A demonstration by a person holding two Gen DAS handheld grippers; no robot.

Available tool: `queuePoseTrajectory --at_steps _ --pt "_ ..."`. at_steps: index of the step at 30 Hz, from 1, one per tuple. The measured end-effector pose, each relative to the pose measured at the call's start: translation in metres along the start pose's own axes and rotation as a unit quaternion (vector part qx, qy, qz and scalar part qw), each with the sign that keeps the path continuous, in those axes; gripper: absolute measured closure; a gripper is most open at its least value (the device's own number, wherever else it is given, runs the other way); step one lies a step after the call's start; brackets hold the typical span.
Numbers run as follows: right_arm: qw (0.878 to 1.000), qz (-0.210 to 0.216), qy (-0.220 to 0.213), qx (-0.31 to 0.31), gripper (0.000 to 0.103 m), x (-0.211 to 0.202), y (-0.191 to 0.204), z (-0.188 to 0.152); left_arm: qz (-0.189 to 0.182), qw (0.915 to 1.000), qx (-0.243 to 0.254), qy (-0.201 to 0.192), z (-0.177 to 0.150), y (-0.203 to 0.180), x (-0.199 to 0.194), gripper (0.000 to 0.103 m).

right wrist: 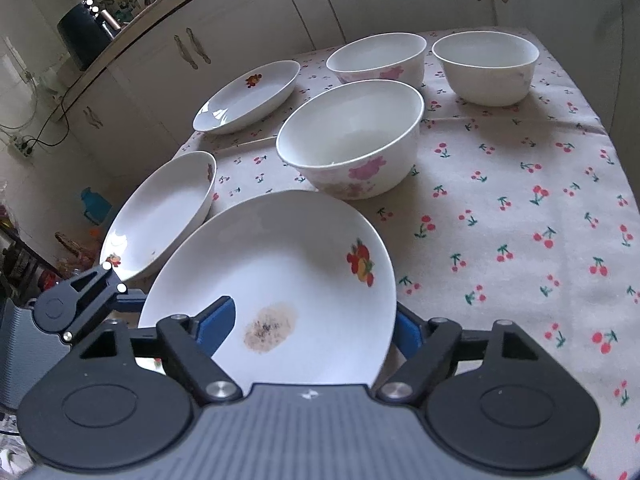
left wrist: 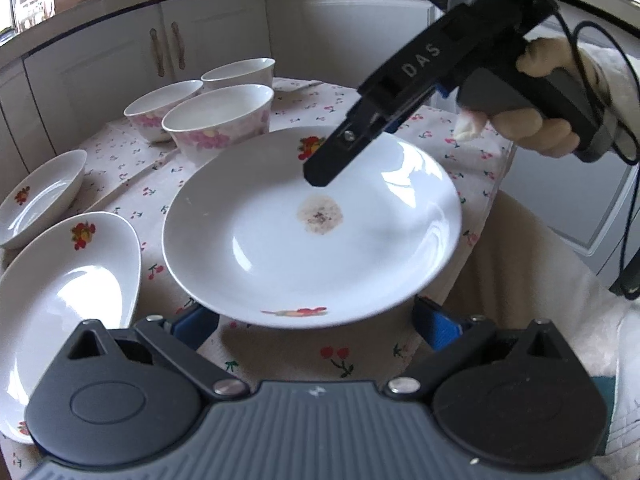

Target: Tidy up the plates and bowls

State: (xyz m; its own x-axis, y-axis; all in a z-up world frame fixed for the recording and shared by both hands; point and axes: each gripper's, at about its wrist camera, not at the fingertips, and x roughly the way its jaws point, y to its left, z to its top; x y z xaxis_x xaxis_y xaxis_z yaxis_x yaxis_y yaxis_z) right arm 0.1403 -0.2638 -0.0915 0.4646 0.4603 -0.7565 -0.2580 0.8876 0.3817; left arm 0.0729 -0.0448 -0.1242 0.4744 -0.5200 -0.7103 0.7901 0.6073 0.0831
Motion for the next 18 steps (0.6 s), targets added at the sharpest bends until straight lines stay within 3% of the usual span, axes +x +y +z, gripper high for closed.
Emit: queuePoseTrajectory --at_steps 10,18 --pt "0.999 0.027 0.008 0.022 0.019 0.007 -0.007 0.011 -0.022 0.9997 -0.008 -0.001 0.000 0.006 0.002 0.000" --pt "0.999 0.025 0.016 0.023 0.019 0.007 -0.005 0.011 -0.016 0.9998 -0.012 0.003 0.005 0.012 0.001 0.001"
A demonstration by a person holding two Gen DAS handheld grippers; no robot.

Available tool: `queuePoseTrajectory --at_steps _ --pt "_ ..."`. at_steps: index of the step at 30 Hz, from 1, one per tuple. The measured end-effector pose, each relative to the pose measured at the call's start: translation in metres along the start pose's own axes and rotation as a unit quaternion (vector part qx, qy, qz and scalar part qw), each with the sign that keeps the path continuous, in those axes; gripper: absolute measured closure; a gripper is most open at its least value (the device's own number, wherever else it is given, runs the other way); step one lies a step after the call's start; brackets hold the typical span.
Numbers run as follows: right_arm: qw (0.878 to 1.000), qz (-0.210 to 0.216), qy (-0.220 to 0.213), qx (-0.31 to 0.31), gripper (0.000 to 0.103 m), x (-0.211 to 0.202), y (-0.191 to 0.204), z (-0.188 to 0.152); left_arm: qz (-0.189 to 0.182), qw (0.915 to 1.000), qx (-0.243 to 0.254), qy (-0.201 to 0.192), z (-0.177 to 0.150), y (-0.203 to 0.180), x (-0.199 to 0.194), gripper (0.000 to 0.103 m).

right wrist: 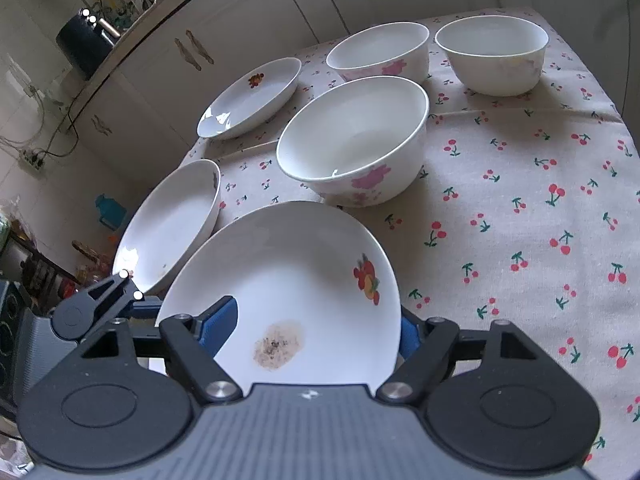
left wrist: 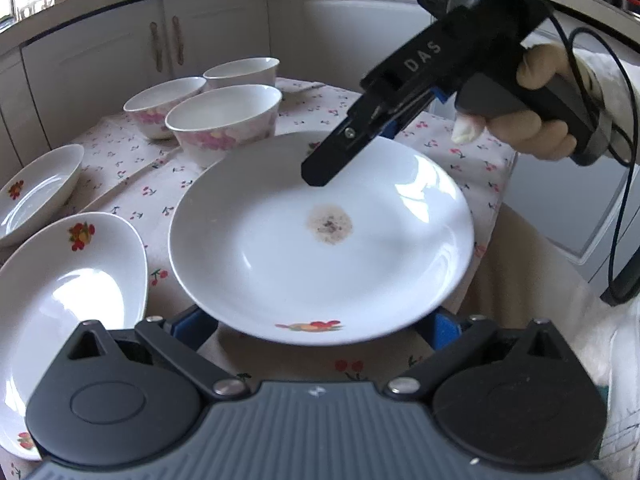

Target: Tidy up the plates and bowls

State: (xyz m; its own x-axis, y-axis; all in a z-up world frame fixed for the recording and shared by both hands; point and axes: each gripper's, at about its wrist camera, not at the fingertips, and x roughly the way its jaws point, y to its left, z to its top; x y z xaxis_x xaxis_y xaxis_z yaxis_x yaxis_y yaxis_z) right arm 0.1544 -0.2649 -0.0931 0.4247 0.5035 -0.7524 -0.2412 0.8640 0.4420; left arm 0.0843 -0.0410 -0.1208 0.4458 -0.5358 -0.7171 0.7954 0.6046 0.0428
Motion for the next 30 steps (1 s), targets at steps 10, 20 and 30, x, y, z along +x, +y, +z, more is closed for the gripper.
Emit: queuePoseTrajectory --at_steps 10,20,30 --pt "1.000 -0.005 0.004 -0.002 0.019 -0.001 0.006 0.002 -0.005 0.9999 -0.004 0.010 0.004 0.001 -0.004 0.001" --pt "1.000 -0.005 0.002 -0.025 0.018 -0.006 0.035 0.010 0.004 0.9999 -0.005 0.011 0.008 0.009 -0.034 0.001" --pt "0.998 0.004 0.002 -0.064 0.018 0.006 0.082 0.032 0.028 0.9993 -0.023 -0.001 -0.001 0.035 -0.071 0.001"
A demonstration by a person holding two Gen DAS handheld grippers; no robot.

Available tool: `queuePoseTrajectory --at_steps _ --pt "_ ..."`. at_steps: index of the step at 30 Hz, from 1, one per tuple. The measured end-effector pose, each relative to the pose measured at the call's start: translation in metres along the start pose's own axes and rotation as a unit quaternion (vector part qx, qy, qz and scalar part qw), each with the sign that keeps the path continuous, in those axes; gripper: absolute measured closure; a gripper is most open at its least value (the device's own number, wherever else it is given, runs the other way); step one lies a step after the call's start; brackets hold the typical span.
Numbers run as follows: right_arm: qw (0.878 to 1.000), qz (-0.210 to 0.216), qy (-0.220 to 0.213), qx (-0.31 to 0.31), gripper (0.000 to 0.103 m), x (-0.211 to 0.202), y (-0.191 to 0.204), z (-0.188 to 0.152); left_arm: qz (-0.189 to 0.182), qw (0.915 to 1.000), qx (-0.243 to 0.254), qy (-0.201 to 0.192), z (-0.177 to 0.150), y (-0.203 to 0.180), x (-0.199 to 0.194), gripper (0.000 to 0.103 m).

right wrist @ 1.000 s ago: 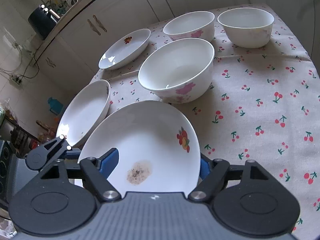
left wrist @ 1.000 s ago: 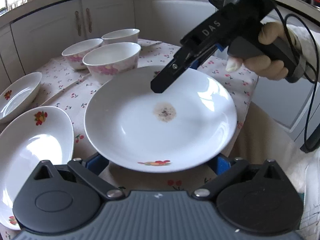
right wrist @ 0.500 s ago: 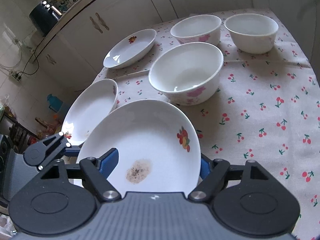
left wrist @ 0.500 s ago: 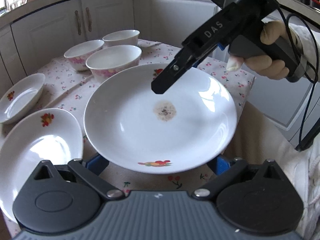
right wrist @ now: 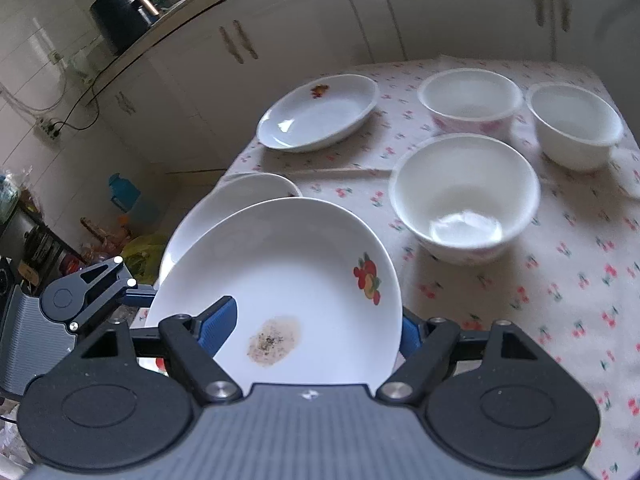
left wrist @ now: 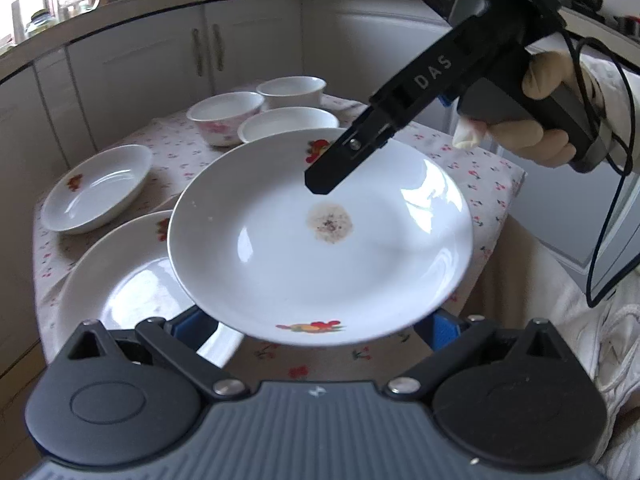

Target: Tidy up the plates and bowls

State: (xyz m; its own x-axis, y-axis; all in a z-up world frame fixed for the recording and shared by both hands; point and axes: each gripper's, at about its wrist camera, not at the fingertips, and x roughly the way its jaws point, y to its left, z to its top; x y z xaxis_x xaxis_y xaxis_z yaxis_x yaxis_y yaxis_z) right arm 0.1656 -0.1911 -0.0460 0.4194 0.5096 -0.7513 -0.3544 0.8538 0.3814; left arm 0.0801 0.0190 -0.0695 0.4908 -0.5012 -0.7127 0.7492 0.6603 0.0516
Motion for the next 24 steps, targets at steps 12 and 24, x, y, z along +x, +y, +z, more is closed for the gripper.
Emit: queuePoseTrajectory --at_steps 12,24 --pt "0.999 0.014 0.006 -0.032 0.018 0.034 0.041 0.035 0.029 0.9993 -0.024 0.001 -0.012 0.048 -0.022 0.001" --pt "0.998 0.021 0.020 -0.054 0.018 0.081 0.065 0.067 0.045 0.9978 -0.047 0.007 -0.025 0.092 -0.023 0.001"
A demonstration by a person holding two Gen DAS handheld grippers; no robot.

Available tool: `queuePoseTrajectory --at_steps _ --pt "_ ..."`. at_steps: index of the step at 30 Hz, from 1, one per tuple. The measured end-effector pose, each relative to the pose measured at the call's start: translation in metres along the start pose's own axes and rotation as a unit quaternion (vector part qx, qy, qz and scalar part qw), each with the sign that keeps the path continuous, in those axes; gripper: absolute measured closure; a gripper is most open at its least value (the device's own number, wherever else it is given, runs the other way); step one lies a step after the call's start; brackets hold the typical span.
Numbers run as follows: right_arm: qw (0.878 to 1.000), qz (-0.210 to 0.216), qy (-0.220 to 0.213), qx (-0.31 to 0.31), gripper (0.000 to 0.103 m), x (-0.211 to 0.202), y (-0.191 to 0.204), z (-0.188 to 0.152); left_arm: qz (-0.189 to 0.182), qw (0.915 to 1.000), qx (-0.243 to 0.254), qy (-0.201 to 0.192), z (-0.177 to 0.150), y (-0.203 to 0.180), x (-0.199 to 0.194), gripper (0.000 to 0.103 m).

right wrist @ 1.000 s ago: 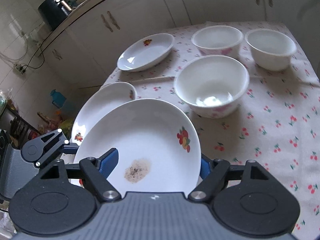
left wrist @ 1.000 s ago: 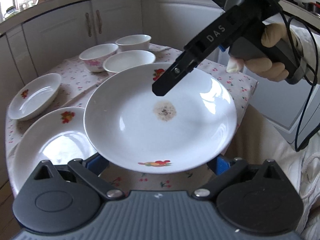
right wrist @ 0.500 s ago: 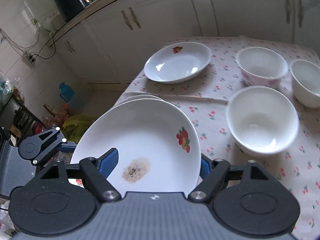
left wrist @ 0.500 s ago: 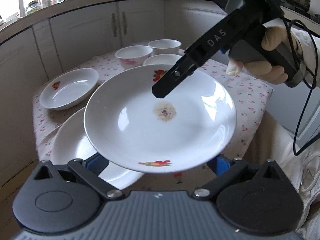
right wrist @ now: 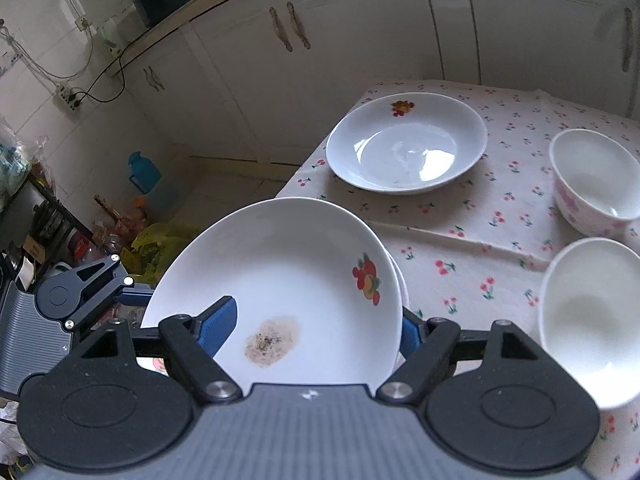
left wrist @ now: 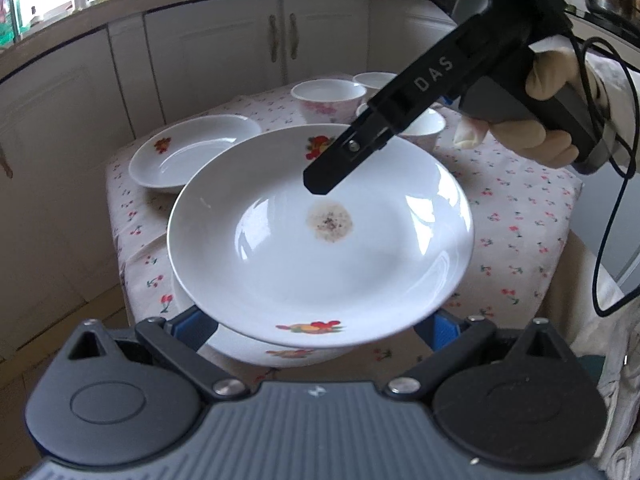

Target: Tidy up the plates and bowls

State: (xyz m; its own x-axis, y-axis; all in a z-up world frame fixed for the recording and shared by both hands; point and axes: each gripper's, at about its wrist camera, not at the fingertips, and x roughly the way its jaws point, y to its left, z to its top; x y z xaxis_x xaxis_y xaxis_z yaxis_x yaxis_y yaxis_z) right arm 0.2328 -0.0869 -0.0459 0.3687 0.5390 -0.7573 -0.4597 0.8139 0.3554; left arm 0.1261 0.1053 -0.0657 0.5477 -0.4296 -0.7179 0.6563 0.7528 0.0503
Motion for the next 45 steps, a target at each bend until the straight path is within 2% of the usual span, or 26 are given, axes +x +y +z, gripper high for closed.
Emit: queuePoseTrajectory --at_steps 16,34,38,45 --pt "0.999 -0.013 0.031 0.001 0.018 0.035 -0.001 0.007 -0.014 0.9995 -0.022 0.020 -0.005 0.018 0.015 0.001" --pt "0.999 -0.021 0.036 0.009 0.018 0.032 -0.004 0.006 -0.013 0.9995 -0.020 0.022 -0.004 0.022 0.017 0.000" --pt "0.999 -0.024 0.038 0.009 0.018 0.032 -0.004 0.005 -0.021 0.9986 -0.040 0.026 -0.005 0.029 0.018 0.000" --pt "0.999 -0.031 0.041 0.006 0.018 0.029 -0.002 0.004 -0.021 0.9993 -0.021 0.022 -0.006 0.026 0.016 0.000"
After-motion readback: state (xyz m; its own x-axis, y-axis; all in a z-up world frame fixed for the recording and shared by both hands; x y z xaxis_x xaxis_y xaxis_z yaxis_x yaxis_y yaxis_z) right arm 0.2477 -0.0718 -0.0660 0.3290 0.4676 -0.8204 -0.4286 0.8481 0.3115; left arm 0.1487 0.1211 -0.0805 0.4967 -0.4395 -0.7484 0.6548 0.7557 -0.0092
